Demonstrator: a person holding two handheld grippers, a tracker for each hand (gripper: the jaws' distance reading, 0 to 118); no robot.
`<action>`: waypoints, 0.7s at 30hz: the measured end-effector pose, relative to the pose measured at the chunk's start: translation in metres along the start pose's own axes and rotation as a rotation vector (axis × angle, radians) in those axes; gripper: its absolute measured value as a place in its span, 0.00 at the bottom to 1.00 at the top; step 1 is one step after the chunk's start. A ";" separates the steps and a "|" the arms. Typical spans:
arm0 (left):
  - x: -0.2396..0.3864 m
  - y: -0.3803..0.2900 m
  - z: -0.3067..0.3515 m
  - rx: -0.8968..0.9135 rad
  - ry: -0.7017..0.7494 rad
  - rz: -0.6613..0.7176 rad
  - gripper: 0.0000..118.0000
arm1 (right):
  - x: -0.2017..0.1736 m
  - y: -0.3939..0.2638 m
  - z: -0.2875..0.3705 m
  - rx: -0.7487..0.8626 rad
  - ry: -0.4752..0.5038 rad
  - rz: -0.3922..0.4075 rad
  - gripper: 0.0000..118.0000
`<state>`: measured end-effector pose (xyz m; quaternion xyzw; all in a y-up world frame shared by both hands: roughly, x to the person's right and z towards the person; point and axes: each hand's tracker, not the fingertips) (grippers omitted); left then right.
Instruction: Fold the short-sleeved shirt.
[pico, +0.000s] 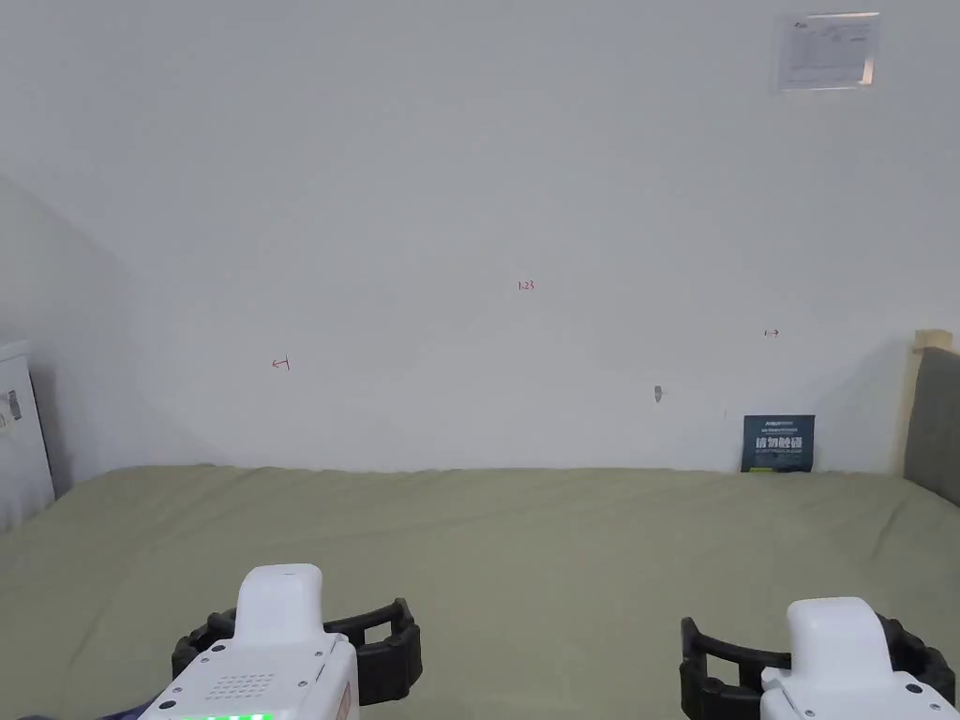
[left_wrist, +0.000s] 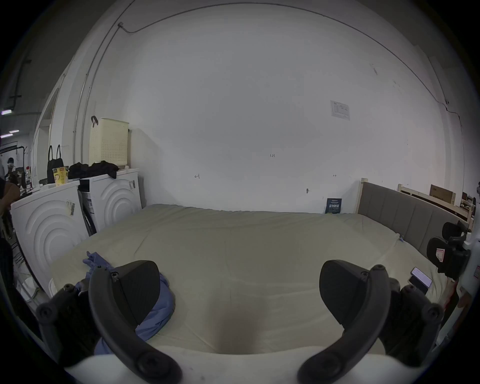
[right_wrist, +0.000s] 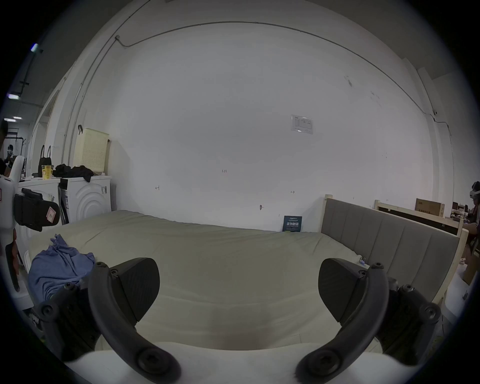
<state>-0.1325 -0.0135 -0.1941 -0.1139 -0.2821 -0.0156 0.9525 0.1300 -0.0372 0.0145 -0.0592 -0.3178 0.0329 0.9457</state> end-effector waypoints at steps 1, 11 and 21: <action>0.000 0.000 0.000 0.000 -0.001 -0.001 1.00 | 0.000 0.000 0.000 -0.001 0.000 -0.002 1.00; 0.002 0.002 0.000 0.001 -0.002 -0.010 1.00 | 0.000 -0.001 -0.001 -0.011 0.002 -0.007 1.00; 0.000 -0.003 -0.001 -0.013 0.007 -0.060 0.07 | 0.001 0.003 0.000 -0.065 0.026 -0.013 0.58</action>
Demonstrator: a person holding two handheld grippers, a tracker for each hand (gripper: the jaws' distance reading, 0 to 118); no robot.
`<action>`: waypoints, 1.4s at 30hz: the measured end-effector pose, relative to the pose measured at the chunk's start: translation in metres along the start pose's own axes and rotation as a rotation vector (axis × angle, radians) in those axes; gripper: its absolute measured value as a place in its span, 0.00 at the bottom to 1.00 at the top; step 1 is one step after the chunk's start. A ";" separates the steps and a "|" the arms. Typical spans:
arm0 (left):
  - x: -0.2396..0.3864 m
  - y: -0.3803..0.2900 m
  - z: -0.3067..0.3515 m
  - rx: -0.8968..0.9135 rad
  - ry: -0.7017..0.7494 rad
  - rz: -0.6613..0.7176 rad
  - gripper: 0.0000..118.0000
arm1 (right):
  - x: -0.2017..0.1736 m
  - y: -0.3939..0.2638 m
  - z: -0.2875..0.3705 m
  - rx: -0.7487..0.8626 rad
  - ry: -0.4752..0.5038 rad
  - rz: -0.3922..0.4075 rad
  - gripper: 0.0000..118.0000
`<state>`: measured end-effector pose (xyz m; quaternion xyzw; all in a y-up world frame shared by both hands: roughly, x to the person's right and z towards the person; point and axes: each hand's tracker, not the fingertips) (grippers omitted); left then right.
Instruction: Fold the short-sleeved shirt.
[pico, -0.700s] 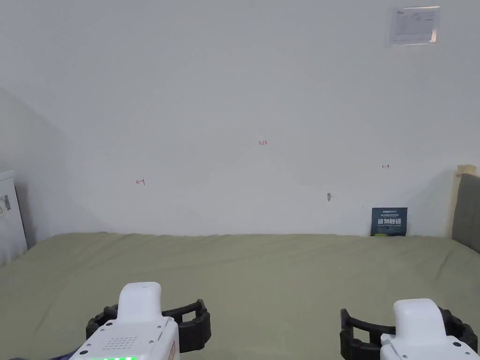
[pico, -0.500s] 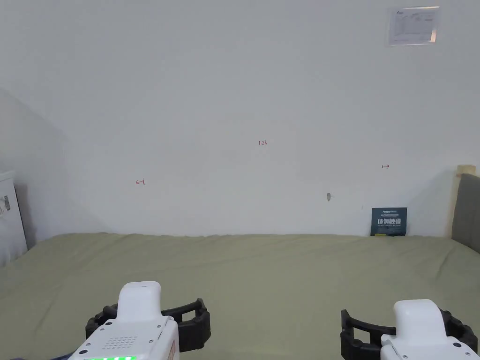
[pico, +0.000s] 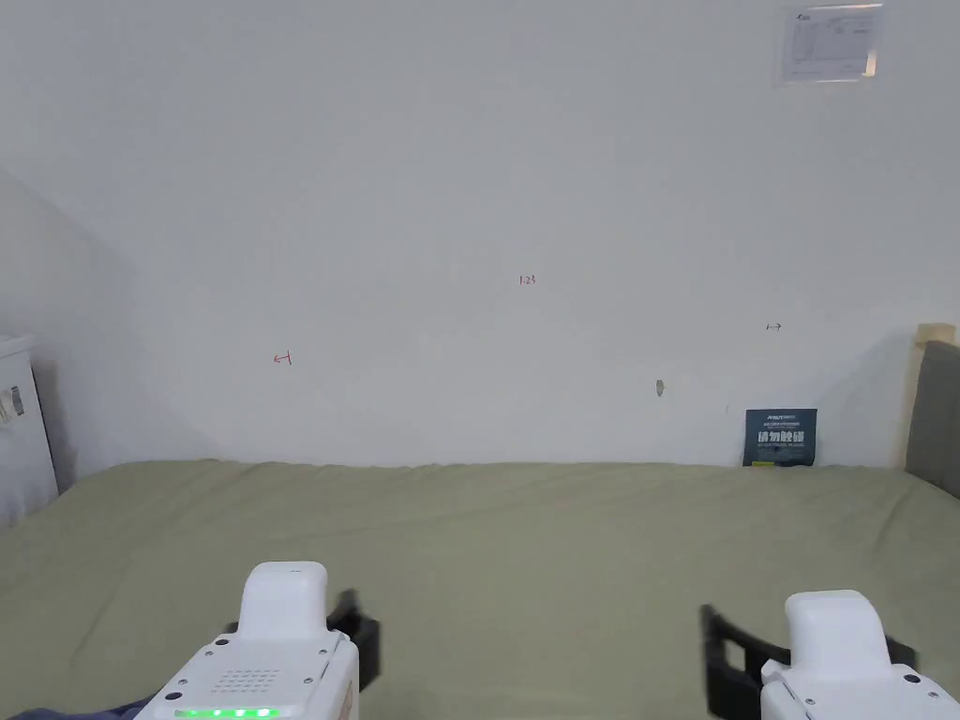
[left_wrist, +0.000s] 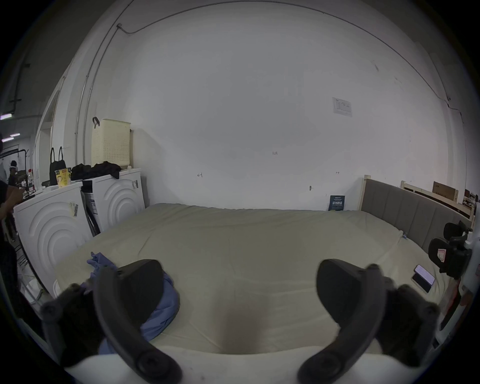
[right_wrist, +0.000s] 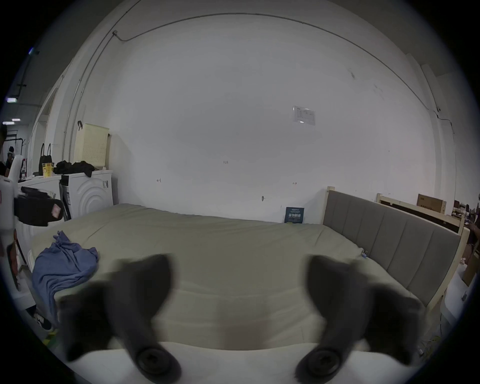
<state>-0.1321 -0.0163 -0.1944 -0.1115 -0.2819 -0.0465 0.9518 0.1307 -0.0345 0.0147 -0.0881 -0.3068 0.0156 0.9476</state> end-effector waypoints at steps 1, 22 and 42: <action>0.000 -0.005 -0.005 -0.048 0.034 -0.019 0.00 | 0.000 -0.001 -0.002 -0.002 -0.011 -0.026 0.01; -0.046 -0.014 0.008 -0.043 0.087 0.084 0.00 | -0.041 0.002 -0.022 0.007 0.065 0.004 0.00; -0.238 -0.066 0.132 -0.131 0.611 0.205 0.00 | -0.222 -0.002 -0.047 -0.013 0.514 0.066 0.00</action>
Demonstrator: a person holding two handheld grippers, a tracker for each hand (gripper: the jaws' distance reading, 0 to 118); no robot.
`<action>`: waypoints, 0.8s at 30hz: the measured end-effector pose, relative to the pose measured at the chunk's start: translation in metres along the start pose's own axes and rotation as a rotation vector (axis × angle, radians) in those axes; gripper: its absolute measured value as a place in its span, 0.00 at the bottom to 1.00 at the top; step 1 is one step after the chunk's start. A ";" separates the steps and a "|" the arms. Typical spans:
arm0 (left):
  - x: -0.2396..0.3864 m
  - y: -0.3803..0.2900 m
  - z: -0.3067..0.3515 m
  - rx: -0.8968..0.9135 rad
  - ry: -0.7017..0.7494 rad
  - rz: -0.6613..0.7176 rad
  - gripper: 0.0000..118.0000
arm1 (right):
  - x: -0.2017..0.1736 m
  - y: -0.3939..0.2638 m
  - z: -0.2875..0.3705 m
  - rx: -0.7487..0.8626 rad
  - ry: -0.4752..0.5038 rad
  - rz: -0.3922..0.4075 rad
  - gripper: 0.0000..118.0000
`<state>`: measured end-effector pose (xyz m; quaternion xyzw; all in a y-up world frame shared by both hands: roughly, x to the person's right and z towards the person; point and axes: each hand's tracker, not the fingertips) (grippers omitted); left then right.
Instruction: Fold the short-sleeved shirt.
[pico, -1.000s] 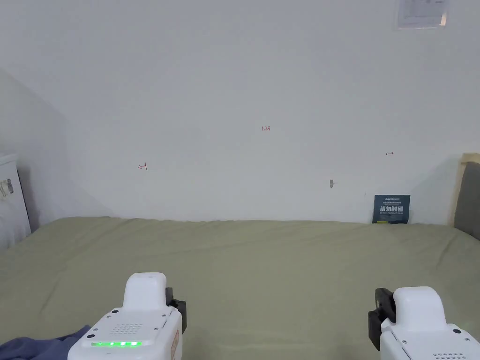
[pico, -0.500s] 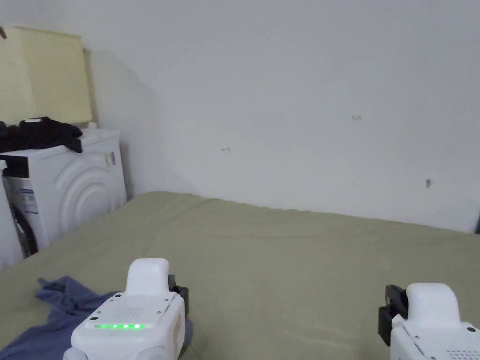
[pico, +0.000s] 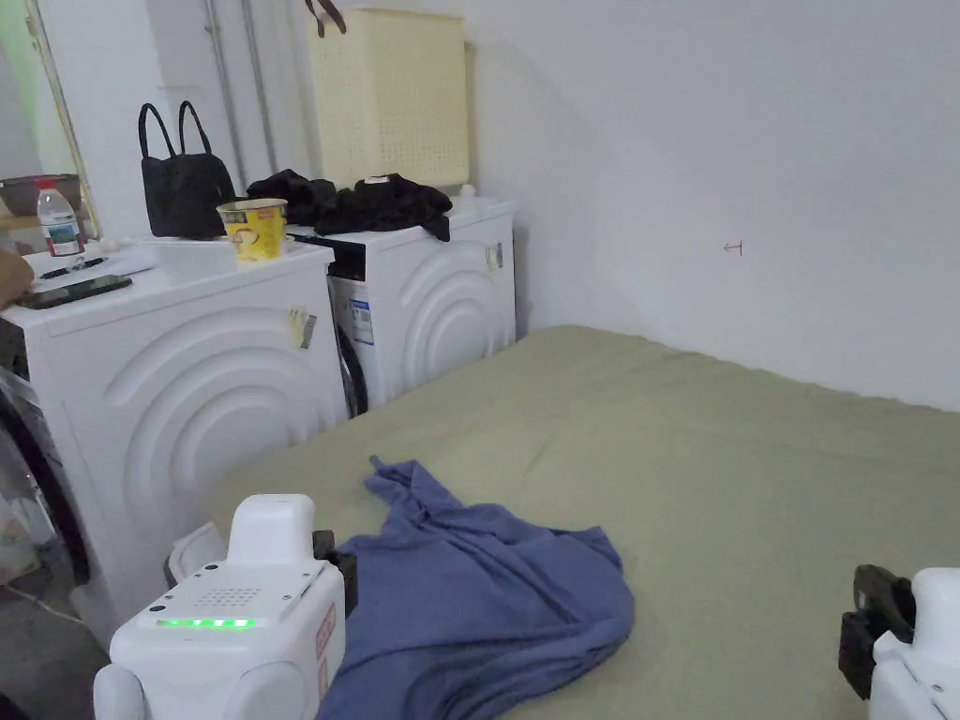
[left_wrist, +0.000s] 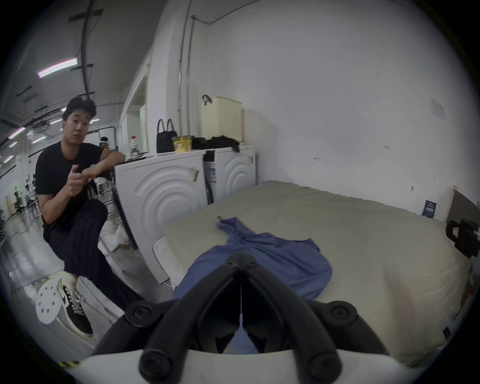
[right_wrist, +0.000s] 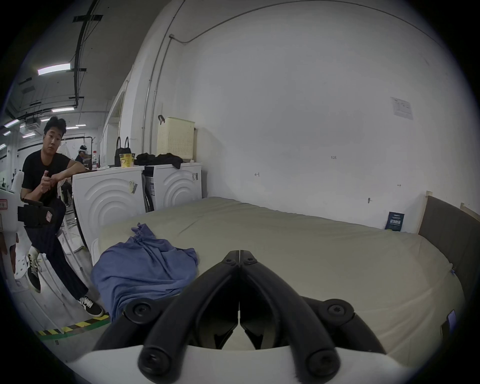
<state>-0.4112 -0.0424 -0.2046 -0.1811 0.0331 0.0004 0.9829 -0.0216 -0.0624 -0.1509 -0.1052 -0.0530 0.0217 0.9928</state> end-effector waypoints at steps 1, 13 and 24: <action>0.001 -0.001 -0.003 -0.005 -0.001 -0.007 0.00 | 0.000 0.000 -0.001 -0.002 0.000 0.001 0.00; 0.040 -0.002 -0.075 -0.087 -0.086 -0.047 0.00 | 0.007 -0.007 -0.027 -0.069 0.007 -0.062 0.00; 0.083 -0.026 -0.235 -0.439 -0.211 -0.080 0.00 | 0.007 -0.049 -0.052 -0.197 0.007 -0.054 0.00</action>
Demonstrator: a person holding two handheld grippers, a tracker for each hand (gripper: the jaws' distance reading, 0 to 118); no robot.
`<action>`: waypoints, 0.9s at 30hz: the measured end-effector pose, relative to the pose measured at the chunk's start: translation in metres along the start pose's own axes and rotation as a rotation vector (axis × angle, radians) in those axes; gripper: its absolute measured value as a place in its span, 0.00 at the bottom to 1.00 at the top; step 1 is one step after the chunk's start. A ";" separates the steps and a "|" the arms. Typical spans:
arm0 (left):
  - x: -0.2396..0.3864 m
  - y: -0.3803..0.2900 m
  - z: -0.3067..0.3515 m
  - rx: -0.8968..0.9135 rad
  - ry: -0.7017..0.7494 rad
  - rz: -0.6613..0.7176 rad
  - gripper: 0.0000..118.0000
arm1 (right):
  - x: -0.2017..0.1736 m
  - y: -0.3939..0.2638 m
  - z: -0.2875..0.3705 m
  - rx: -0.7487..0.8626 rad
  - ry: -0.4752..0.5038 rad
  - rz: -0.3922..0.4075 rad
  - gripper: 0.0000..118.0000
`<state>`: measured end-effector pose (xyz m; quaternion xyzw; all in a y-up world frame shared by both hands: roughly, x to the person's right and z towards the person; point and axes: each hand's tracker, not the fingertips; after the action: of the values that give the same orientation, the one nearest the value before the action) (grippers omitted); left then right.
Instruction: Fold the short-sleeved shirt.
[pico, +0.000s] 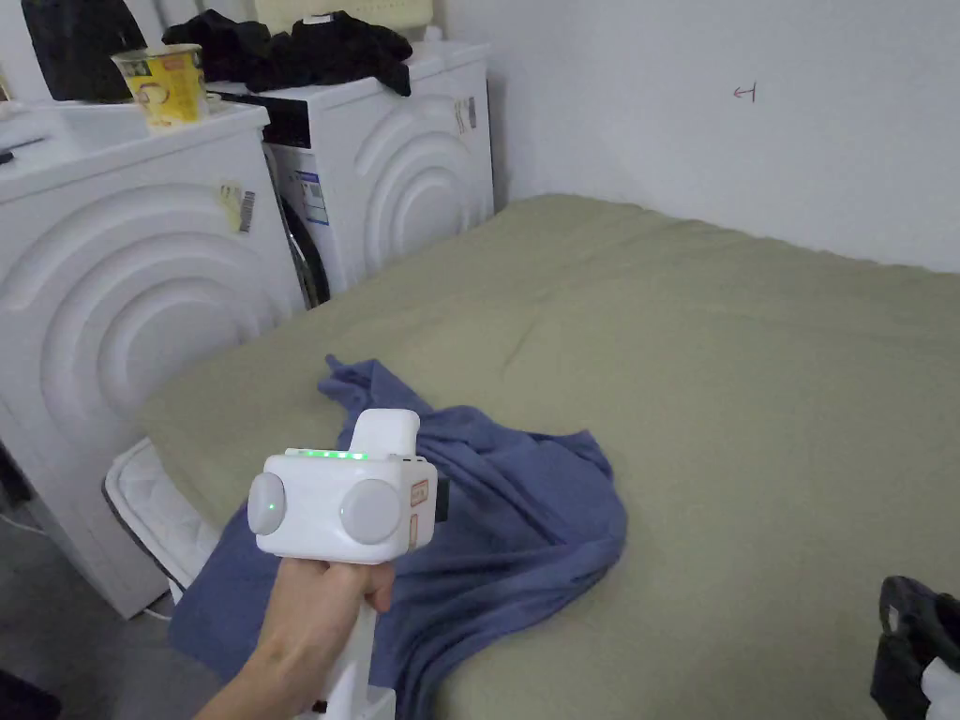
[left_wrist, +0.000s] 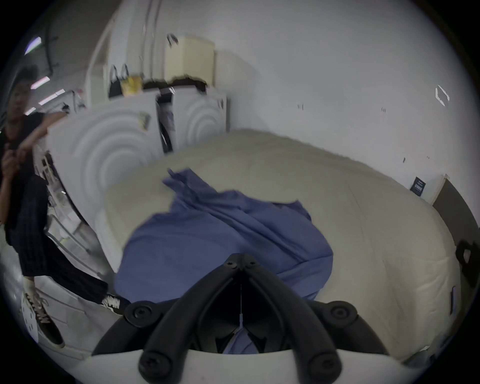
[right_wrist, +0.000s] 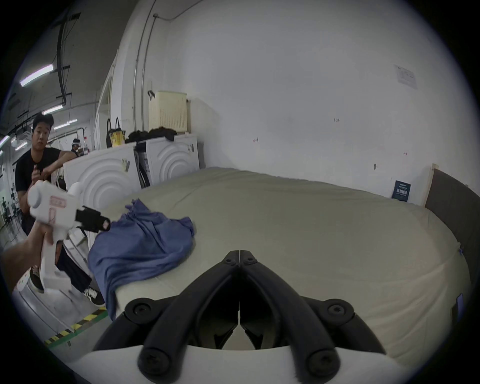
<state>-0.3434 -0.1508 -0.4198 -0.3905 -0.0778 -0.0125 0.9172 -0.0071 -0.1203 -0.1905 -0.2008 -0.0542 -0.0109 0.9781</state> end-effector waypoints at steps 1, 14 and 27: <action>-0.001 0.002 -0.011 -0.021 0.008 0.014 0.00 | 0.001 -0.004 -0.003 -0.013 0.004 0.001 0.00; 0.005 0.005 -0.119 -0.387 0.051 0.000 0.96 | 0.000 -0.051 -0.031 -0.162 0.048 -0.031 0.00; 0.010 -0.008 -0.089 -0.217 0.087 -0.045 0.00 | 0.030 -0.061 0.011 -0.181 -0.013 -0.097 0.00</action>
<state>-0.3223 -0.2198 -0.4735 -0.4846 -0.0449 -0.0583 0.8716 0.0190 -0.1722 -0.1528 -0.2858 -0.0690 -0.0618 0.9538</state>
